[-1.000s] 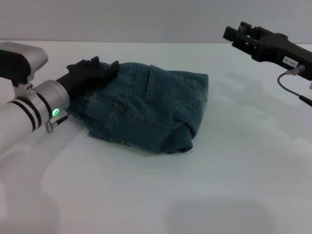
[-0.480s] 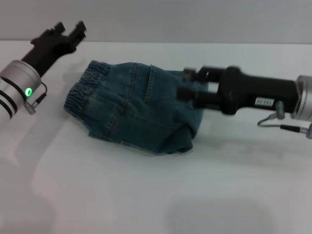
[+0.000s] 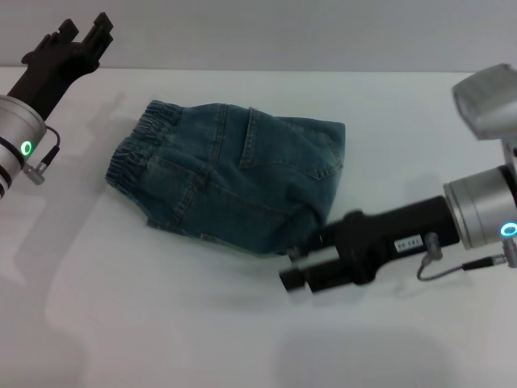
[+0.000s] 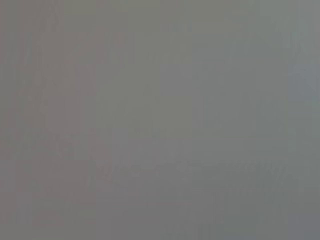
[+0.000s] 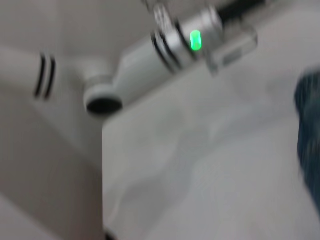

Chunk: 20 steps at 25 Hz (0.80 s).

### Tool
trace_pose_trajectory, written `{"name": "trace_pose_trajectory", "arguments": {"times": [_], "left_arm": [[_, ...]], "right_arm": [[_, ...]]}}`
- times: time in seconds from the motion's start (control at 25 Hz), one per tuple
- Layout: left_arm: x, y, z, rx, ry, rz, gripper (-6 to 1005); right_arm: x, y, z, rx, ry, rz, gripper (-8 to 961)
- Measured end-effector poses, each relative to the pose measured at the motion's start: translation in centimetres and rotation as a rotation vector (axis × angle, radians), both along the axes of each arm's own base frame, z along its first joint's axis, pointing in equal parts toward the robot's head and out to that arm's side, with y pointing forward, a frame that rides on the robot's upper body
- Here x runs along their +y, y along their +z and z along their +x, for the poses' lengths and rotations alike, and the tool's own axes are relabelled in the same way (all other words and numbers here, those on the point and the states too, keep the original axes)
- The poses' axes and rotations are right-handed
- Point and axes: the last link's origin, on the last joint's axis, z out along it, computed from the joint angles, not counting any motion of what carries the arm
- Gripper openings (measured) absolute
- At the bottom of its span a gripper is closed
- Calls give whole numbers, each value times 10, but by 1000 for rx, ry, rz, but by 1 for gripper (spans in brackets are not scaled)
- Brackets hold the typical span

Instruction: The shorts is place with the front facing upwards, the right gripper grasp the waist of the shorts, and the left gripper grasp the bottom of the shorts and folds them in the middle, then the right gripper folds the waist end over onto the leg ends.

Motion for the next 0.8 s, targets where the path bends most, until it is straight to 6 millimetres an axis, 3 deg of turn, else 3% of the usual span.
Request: {"name": "trace_pose_trajectory", "arguments": {"times": [0.24,0.8], "left_arm": [[-3,-1,-2,-9,-1,0,632],[-14,-3,-12,-27,17,-2,632]], "right_arm": [[-1,-7,4,-144,-25,-87,566],[11,-11,18,-245,-112,-16,567]]}}
